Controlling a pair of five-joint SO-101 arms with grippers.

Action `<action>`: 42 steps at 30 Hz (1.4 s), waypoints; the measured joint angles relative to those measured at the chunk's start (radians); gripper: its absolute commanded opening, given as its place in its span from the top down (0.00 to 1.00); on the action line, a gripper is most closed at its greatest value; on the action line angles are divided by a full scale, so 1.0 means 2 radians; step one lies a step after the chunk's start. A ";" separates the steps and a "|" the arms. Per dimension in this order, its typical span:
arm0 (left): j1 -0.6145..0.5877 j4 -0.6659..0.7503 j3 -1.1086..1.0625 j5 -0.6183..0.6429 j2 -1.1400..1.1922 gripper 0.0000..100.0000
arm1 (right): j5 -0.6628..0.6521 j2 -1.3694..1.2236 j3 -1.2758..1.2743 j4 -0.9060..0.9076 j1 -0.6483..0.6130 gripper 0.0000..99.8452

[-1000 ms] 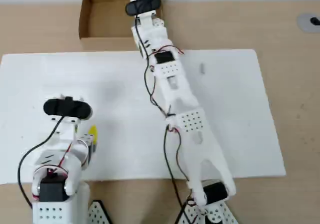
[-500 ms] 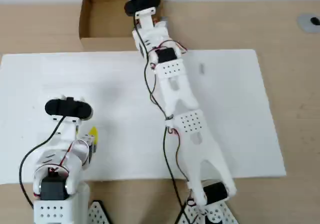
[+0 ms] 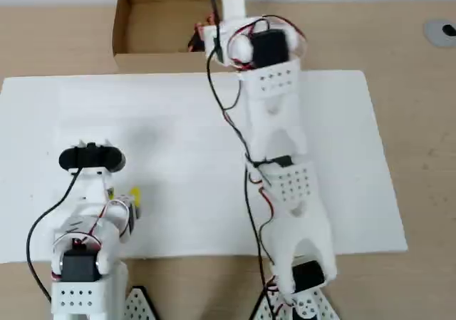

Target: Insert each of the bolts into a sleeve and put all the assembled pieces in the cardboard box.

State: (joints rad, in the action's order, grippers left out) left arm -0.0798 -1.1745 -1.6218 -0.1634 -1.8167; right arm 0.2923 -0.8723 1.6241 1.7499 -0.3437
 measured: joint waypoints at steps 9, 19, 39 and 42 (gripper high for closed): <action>0.000 0.000 -0.001 0.003 0.000 0.84 | -0.002 0.187 -0.130 0.013 0.049 0.99; 0.000 0.000 -0.002 0.003 0.000 0.84 | -0.043 0.686 -0.855 -0.062 0.062 0.99; 0.000 0.000 -0.002 0.003 0.000 0.84 | -0.159 1.334 -1.654 -0.403 0.133 0.99; 0.000 0.000 -0.002 0.003 0.000 0.84 | -0.159 1.336 -1.656 -0.378 0.133 0.99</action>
State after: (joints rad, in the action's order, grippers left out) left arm -0.0798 -1.1745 -1.6249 -0.1573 -1.8167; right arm -0.0253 1.8006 -1.6870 0.9935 -0.0783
